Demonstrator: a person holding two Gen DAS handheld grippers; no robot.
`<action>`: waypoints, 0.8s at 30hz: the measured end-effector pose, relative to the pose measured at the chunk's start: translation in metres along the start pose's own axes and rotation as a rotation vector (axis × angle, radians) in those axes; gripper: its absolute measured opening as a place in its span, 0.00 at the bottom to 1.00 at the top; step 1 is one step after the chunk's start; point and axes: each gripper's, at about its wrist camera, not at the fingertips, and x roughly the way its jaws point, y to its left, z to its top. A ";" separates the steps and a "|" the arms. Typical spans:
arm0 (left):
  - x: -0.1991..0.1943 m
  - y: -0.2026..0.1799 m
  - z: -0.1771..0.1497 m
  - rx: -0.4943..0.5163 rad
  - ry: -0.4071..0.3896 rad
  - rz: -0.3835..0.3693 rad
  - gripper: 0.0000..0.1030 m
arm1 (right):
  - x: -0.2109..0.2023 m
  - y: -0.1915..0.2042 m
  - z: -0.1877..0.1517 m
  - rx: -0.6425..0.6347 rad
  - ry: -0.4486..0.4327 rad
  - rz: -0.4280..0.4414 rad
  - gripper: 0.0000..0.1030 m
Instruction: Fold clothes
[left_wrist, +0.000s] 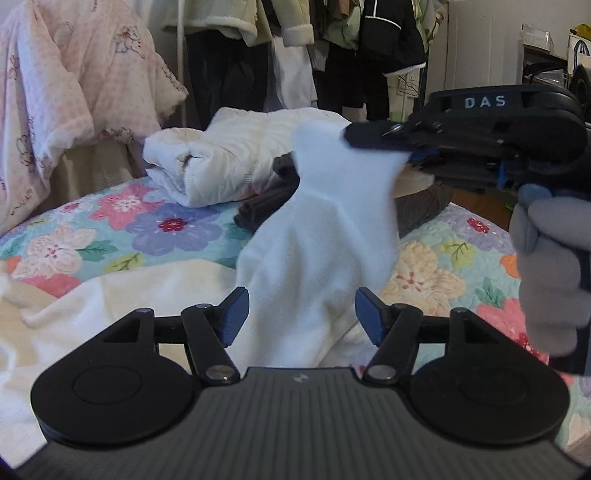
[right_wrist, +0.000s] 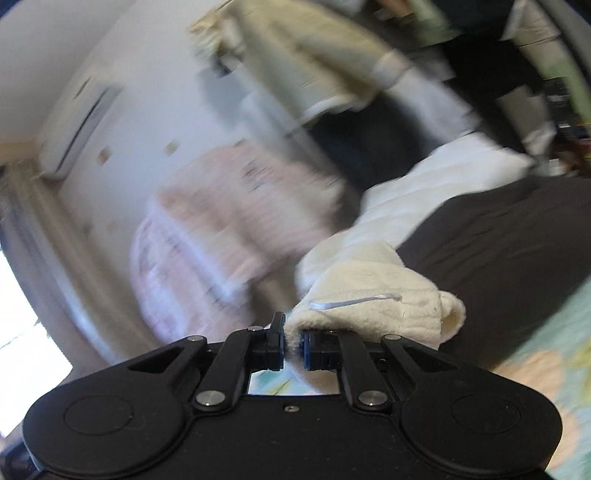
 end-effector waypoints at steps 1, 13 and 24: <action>-0.004 0.001 -0.001 0.005 -0.002 0.012 0.63 | 0.004 0.008 -0.004 -0.022 0.027 0.020 0.12; -0.045 0.021 -0.002 -0.023 -0.051 0.091 0.72 | 0.024 0.093 -0.047 -0.209 0.213 0.182 0.12; -0.085 0.041 -0.021 -0.055 -0.051 0.192 0.80 | 0.030 0.130 -0.074 -0.233 0.326 0.291 0.12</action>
